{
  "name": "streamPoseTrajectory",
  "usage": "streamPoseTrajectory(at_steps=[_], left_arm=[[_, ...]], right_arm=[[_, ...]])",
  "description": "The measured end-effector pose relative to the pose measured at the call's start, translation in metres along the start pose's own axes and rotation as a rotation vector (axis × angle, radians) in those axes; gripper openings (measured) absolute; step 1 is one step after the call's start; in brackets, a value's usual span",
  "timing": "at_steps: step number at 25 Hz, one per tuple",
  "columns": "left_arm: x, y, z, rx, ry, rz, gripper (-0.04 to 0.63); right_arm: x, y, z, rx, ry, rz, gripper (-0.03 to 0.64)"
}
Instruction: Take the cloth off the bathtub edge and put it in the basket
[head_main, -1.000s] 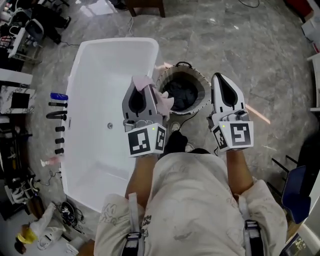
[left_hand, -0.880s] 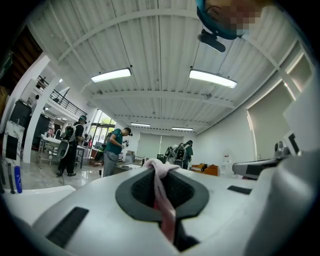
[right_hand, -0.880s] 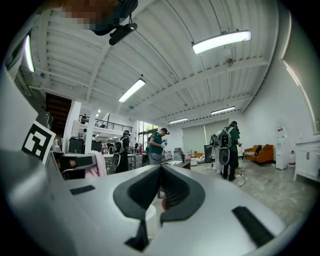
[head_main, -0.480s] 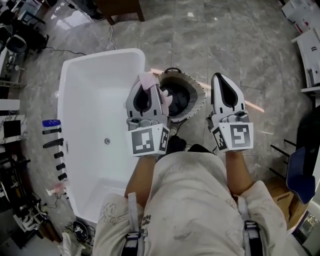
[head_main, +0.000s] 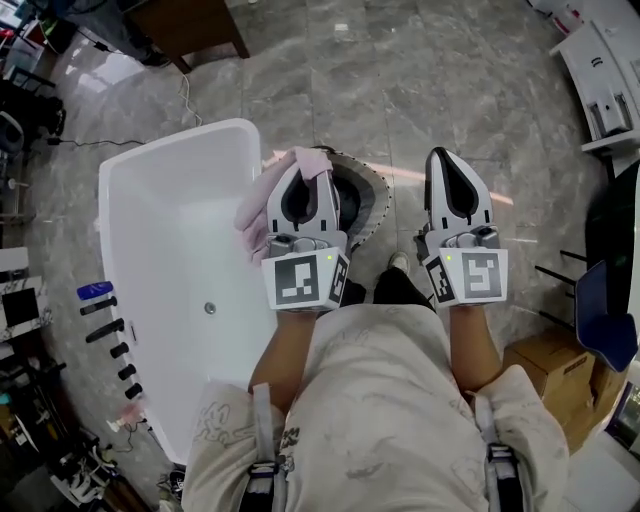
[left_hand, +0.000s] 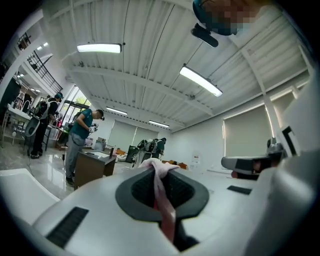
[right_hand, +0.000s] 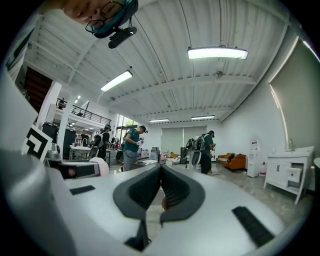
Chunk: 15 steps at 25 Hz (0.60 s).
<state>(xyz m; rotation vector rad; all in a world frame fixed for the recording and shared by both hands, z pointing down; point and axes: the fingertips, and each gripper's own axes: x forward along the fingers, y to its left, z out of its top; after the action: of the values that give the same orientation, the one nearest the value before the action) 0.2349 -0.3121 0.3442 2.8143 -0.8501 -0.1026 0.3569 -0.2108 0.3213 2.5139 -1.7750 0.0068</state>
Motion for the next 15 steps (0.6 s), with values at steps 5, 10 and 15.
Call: streamPoseTrajectory(at_steps=[5, 10, 15], left_arm=[[0.024, -0.033, -0.007, 0.001, 0.009, -0.035, 0.014], [0.043, -0.068, -0.018, 0.008, 0.023, -0.033, 0.014], [0.061, -0.100, -0.023, 0.006, 0.023, -0.023, 0.014]], right_arm=[[-0.003, -0.048, 0.000, 0.019, -0.008, -0.053, -0.011], [-0.005, -0.088, -0.003, 0.046, -0.026, -0.057, -0.011], [-0.003, -0.124, -0.003, 0.061, -0.035, -0.038, -0.011]])
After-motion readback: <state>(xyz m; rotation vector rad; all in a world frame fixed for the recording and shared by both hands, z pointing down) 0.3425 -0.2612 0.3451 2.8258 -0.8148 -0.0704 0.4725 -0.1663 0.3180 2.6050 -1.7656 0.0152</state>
